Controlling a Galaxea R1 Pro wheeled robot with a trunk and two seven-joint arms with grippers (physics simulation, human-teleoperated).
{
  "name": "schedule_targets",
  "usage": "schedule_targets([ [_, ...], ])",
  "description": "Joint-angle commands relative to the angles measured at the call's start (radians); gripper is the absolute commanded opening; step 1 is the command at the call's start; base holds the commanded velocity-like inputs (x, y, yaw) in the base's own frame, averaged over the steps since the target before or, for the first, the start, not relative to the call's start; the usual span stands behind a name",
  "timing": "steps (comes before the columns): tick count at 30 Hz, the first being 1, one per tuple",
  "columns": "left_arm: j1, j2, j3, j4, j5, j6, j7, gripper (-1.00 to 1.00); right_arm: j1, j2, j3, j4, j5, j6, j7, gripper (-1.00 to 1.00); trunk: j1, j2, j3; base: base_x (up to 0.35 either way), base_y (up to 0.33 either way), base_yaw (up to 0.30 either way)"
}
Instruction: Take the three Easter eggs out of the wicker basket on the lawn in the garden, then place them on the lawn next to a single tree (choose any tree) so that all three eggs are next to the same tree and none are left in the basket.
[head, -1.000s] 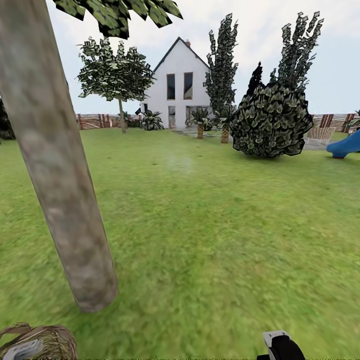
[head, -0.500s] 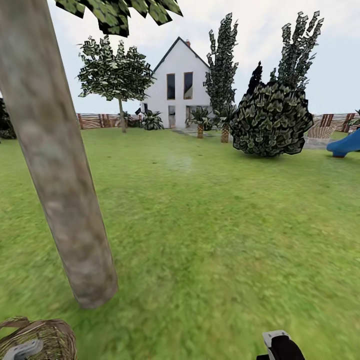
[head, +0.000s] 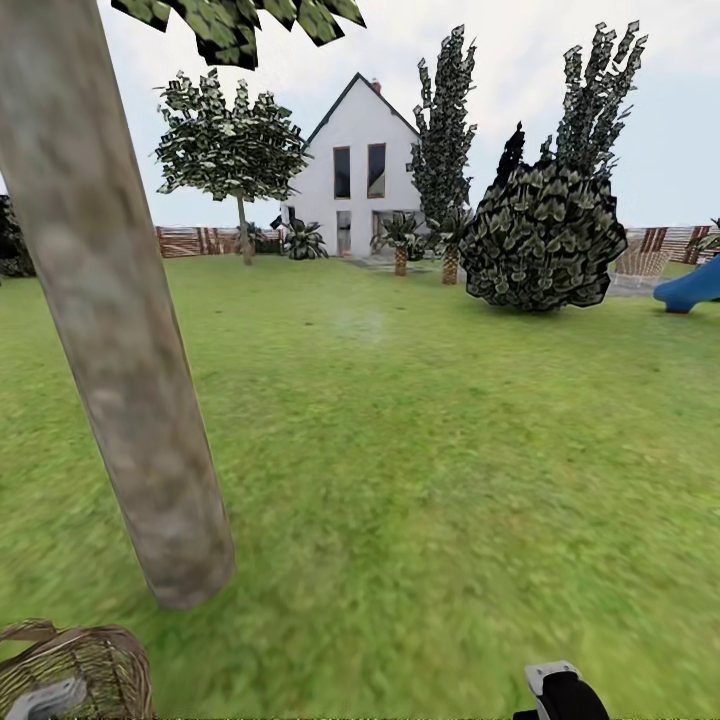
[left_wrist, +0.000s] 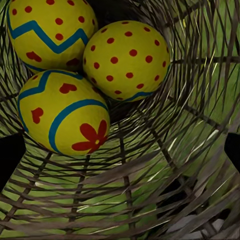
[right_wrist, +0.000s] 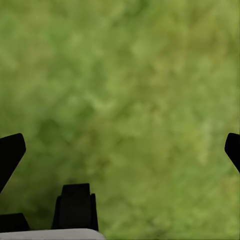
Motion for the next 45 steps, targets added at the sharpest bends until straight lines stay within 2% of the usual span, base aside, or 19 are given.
schedule_targets([
  [1, -0.001, 0.0, 0.002, -0.001, 0.0, 0.005, -0.003, 1.0, -0.001, -0.001, 0.003, 0.0, 0.004, 0.005, -0.001, 1.0, 0.004, -0.008, -0.004, 0.0, 0.0, 0.0],
  [10, -0.001, 0.0, 0.002, -0.001, 0.0, 0.005, -0.003, 1.0, -0.001, -0.001, 0.003, 0.003, 0.005, 0.005, -0.001, 1.0, 0.038, -0.071, -0.032, 0.0, 0.0, 0.0],
  [27, -0.001, 0.0, 0.002, -0.001, 0.002, 0.005, -0.005, 1.0, -0.001, -0.002, 0.003, 0.004, 0.005, 0.005, -0.001, 1.0, 0.038, -0.071, -0.032, 0.0, 0.0, 0.001],
  [34, -0.001, -0.002, 0.002, -0.001, 0.002, 0.005, -0.005, 1.0, -0.001, -0.001, 0.003, 0.004, 0.006, 0.005, -0.002, 1.0, 0.038, -0.071, -0.032, 0.0, 0.0, 0.205],
  [45, -0.001, 0.001, 0.003, -0.001, 0.002, 0.005, -0.005, 1.0, -0.001, -0.001, 0.003, 0.004, 0.005, 0.005, -0.001, 1.0, 0.038, -0.071, -0.032, 0.0, 0.0, 0.021],
])
